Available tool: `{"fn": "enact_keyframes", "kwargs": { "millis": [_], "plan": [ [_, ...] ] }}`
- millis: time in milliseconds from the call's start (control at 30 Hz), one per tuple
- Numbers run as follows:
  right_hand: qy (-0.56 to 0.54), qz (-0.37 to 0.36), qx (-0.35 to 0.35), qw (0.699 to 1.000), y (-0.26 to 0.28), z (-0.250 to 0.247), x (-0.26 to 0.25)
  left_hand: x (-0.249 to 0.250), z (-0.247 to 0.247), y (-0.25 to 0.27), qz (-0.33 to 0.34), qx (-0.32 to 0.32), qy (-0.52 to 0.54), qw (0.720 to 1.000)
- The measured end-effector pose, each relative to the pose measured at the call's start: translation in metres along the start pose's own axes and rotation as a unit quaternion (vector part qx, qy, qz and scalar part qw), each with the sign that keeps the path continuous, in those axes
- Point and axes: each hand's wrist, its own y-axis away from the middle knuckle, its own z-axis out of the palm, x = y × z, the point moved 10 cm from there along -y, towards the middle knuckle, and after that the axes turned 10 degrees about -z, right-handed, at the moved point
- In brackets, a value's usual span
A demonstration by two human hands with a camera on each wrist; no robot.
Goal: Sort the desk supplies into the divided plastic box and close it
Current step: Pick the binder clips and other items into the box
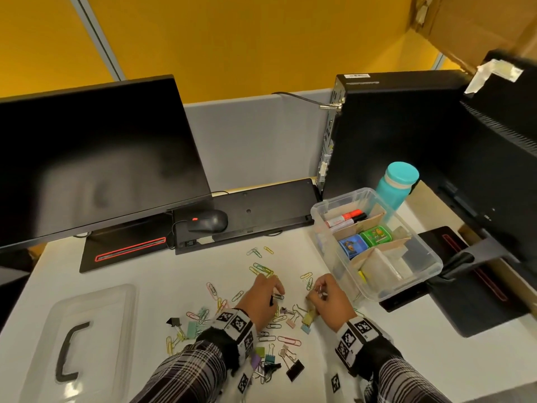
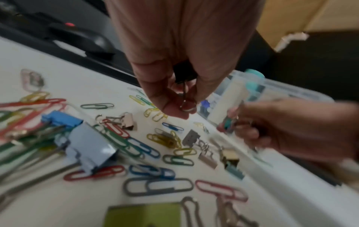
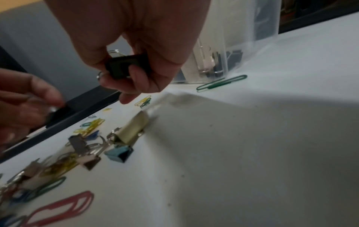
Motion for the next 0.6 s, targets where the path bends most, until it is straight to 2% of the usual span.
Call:
{"fn": "enact_keyframes", "kwargs": {
  "millis": [200,267,367,433,500,567,600],
  "plan": [
    [-0.032,0.031,-0.039,0.998,0.007,-0.002,0.0,0.009,0.033,0.0,0.026,-0.066,-0.162,0.984],
    [-0.105,0.088,-0.035,0.99,0.01,-0.003,0.012,0.01,0.034,0.0,0.036,-0.059,-0.183,0.981],
    [-0.24,0.17,-0.013,0.956,0.02,-0.001,0.027,0.009,0.025,0.002,0.048,-0.027,-0.178,0.982],
    [-0.271,0.195,-0.005,0.942,0.024,0.001,0.032,0.004,0.015,0.004,0.044,-0.005,-0.146,0.988],
    [-0.229,0.184,-0.01,0.956,0.024,-0.001,0.031,-0.002,0.005,0.006,0.038,0.013,-0.107,0.993],
    [-0.084,0.093,-0.033,0.992,0.019,-0.008,0.017,-0.01,-0.005,0.009,0.032,0.029,-0.079,0.996],
    [-0.001,0.039,-0.057,0.998,0.019,-0.008,0.006,-0.015,-0.01,0.011,0.03,0.037,-0.069,0.996]
  ]
}}
